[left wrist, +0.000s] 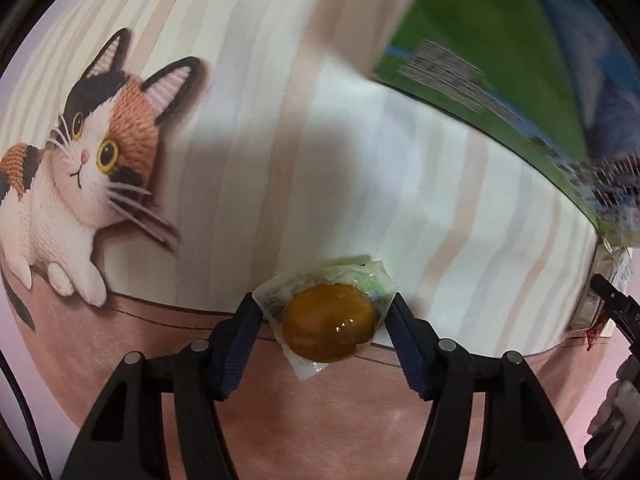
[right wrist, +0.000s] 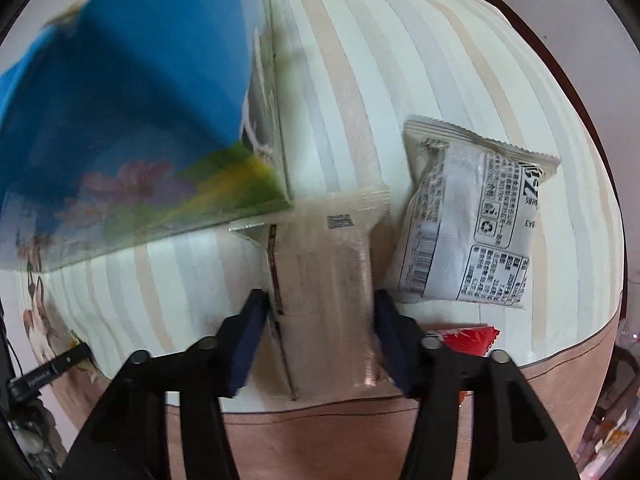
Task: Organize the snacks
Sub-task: 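Grasp the egg-yolk pastry with the left tool while the right tool grasps the white bread packet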
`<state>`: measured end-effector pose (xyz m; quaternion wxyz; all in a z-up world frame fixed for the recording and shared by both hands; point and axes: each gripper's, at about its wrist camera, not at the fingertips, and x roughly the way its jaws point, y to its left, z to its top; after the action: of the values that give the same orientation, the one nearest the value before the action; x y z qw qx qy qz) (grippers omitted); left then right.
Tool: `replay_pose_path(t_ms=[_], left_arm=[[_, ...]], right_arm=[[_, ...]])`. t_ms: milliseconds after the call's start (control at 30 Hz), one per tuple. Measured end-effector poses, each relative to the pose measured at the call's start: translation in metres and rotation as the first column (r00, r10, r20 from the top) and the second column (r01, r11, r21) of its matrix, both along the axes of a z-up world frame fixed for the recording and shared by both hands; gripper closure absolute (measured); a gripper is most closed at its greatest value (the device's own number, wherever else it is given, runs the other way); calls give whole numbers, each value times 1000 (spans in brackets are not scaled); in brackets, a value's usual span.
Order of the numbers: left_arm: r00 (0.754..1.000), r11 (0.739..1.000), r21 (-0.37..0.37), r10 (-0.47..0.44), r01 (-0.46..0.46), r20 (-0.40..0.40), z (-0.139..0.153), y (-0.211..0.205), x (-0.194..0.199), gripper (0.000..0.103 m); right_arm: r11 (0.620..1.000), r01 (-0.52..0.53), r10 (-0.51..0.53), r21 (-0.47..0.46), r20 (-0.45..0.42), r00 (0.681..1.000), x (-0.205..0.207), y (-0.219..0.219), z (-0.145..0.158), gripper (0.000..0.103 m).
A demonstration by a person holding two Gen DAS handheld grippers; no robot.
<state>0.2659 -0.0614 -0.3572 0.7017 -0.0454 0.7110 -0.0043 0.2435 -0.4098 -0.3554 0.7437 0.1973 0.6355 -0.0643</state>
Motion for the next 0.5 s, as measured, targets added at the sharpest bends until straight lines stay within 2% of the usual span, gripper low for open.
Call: replay_pose_path(t_ms=[167, 367, 400, 433, 500], left_arm=[[993, 993, -55, -106, 103, -49, -7, -51, -42, 42], [973, 978, -94, -197, 187, -117, -29, -90, -92, 41], [970, 977, -84, -205, 195, -130, -36, -93, -96, 40], [969, 977, -77, -208, 199, -133, -40, -95, -98, 41], [968, 976, -67, -215, 208, -130, -43, -102, -97, 41]], right_arm=[[996, -85, 86, 41, -21, 996, -29, 20, -4, 51], [982, -156, 168, 110, -113, 979, -90, 46, -20, 50], [981, -155, 169, 116, -126, 977, -97, 48, -24, 48], [982, -144, 160, 120, -129, 979, -101, 48, -27, 40], [986, -98, 118, 136, -147, 982, -105, 43, -37, 32]])
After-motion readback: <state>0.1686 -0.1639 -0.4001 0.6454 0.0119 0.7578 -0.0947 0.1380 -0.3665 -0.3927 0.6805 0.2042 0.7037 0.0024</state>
